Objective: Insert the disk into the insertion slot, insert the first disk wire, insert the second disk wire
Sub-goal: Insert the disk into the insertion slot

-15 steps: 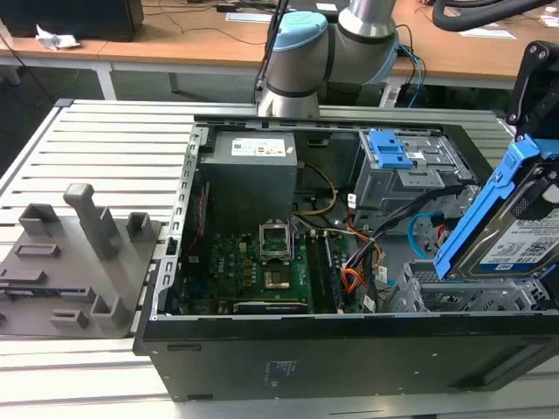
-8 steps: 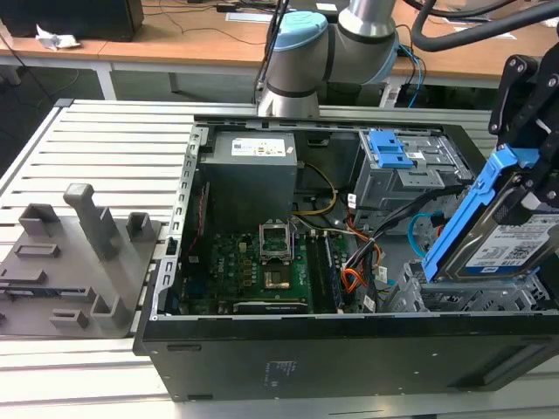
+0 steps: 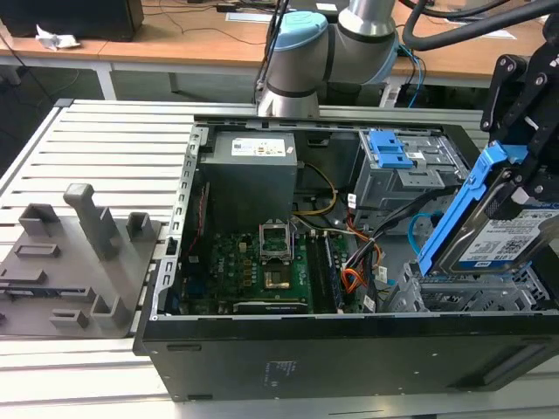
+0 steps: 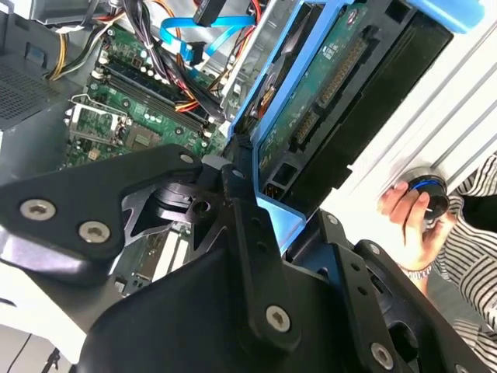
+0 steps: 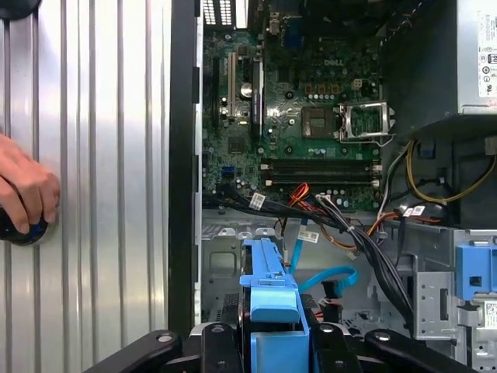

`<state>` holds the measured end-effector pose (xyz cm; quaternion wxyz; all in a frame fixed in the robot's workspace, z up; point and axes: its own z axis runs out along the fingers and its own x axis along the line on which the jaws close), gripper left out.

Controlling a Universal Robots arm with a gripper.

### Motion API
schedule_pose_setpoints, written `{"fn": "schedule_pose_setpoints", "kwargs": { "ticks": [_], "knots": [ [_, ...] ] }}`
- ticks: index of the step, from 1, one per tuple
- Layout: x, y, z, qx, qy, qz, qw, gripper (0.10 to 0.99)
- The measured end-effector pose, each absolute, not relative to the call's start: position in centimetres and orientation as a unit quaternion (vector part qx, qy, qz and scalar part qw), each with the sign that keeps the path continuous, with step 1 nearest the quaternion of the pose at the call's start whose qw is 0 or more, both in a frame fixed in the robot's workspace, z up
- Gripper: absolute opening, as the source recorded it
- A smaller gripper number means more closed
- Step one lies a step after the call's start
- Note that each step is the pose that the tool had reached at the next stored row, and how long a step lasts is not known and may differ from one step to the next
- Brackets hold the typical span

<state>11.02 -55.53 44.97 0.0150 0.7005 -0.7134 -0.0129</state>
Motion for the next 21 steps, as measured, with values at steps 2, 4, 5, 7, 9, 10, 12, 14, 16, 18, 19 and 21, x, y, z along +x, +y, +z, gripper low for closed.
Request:
{"fn": "schedule_pose_setpoints", "kwargs": {
  "ticks": [2, 4, 5, 7, 9, 10, 12, 14, 16, 18, 19, 21],
  "knots": [
    [11.0, -55.5, 44.7, 0.701, -0.713, -0.013, 0.015, 0.369],
    [11.0, -55.5, 44.4, 0.701, -0.713, -0.013, 0.015, 0.369],
    [11.0, -55.5, 44.3, 0.701, -0.713, -0.013, 0.015, 0.369],
    [11.0, -55.5, 43.7, 0.701, -0.713, -0.013, 0.015, 0.369],
    [11.0, -55.5, 43.5, 0.701, -0.713, -0.013, 0.015, 0.369],
    [11.0, -55.5, 43.5, 0.701, -0.713, -0.013, 0.015, 0.369],
    [11.1, -55.4, 43.4, 0.7, -0.713, -0.013, 0.015, 0.369],
    [11.1, -55.2, 43.4, 0.701, -0.713, -0.013, 0.015, 0.369],
    [11.1, -55.1, 43.4, 0.701, -0.713, -0.013, 0.015, 0.369],
    [11.2, -55.1, 43.3, 0.701, -0.713, -0.013, 0.015, 0.369],
    [11.2, -55.1, 43.1, 0.701, -0.713, -0.013, 0.015, 0.369],
    [11.2, -55.1, 42.6, 0.701, -0.713, -0.014, 0.016, 0.369]
  ]
}}
